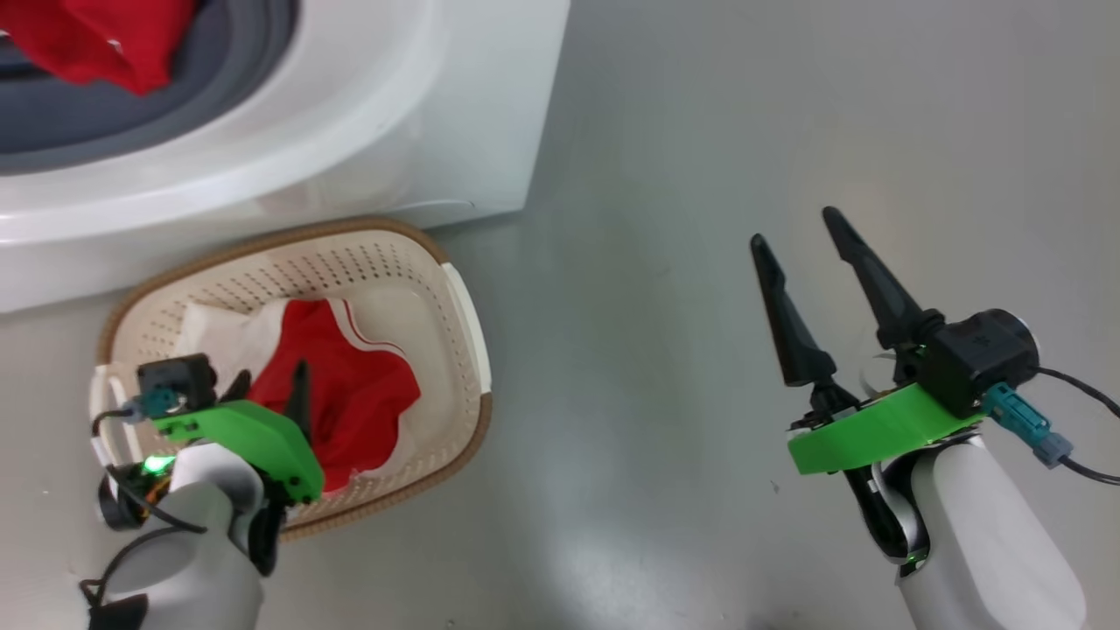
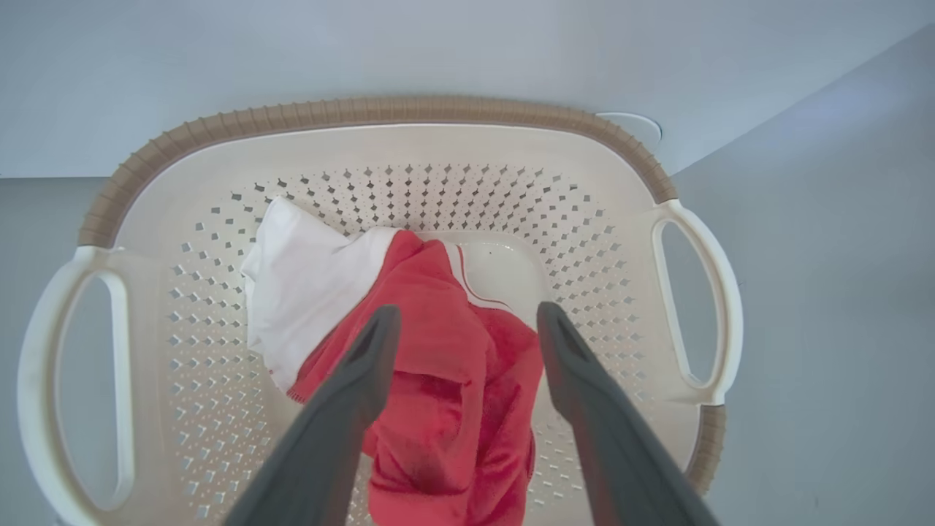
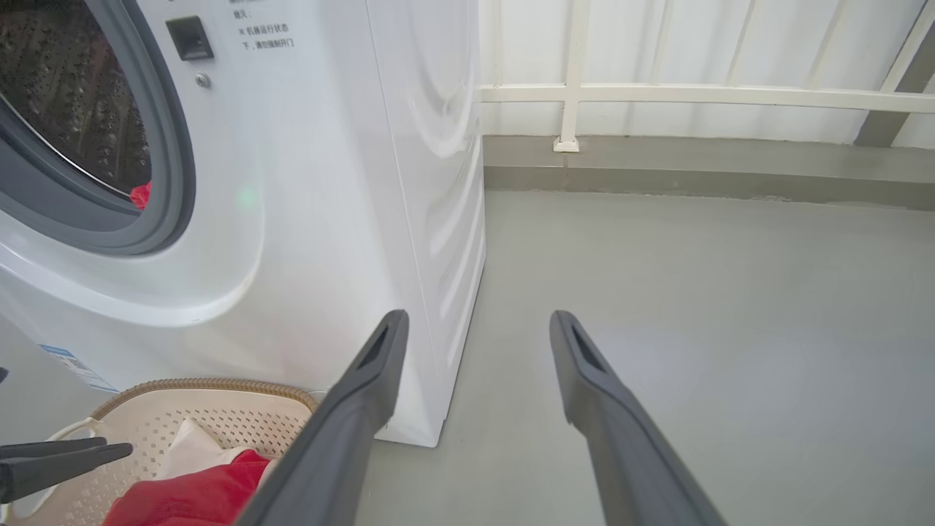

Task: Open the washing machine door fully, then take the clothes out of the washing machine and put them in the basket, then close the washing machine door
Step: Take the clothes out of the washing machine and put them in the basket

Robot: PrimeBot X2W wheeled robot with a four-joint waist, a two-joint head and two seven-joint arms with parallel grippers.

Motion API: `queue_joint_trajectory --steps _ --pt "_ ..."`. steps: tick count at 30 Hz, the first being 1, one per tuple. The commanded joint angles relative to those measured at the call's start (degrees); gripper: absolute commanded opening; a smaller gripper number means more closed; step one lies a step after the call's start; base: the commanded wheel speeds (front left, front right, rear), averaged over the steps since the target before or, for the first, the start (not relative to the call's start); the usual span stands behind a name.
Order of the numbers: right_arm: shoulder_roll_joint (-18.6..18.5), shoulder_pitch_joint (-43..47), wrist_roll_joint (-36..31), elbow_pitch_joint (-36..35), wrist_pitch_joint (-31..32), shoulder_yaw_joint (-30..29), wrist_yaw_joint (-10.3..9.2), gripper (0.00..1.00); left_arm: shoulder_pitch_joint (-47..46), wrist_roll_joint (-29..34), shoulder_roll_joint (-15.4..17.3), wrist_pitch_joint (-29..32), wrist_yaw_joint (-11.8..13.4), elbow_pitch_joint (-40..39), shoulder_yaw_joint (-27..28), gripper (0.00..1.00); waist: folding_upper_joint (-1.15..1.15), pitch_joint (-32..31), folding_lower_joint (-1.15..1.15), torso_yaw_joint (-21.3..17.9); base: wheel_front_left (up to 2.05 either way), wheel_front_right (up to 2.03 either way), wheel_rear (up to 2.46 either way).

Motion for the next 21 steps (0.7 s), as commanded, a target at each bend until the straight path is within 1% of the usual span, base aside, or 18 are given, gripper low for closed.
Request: queue_joint_trajectory --steps 1,7,11,13,16,21 --pt "0.15 0.79 -1.2 -0.94 -0.36 0.75 0.28 1.0 2.19 -0.37 1.43 -1.14 -0.46 -1.27 0.91 1.0 0.0 -2.53 0.0 1.95 0.0 0.0 0.0" --pt "0.15 1.2 -2.96 0.01 -0.36 0.01 0.28 1.0 3.26 -0.7 0.76 -2.54 -0.84 -4.39 0.69 1.0 0.0 -5.74 0.0 3.94 0.0 0.0 0.0" --pt "0.15 1.81 -3.46 0.61 -0.36 -0.86 0.28 1.0 4.56 -0.46 0.56 -2.88 -0.2 -8.52 1.39 1.0 0.0 -8.39 0.0 5.35 0.0 0.0 0.0" --pt "0.15 2.1 -3.83 0.63 -0.36 -1.3 0.28 1.0 5.8 -0.06 0.7 -2.91 0.57 -12.99 2.45 1.0 0.0 -9.54 0.0 5.83 0.0 0.0 0.0" --pt "0.15 2.41 -4.1 0.36 -0.36 -1.98 0.28 1.0 9.03 1.43 0.81 -2.92 1.77 -21.71 4.4 1.0 0.0 -11.04 0.0 6.25 0.0 0.0 0.0" --pt "0.15 2.93 -4.3 0.41 -0.36 -2.74 0.28 1.0 15.69 4.42 0.22 -2.93 2.83 -35.22 7.29 1.0 0.0 -13.34 0.0 6.57 0.0 0.0 0.0"
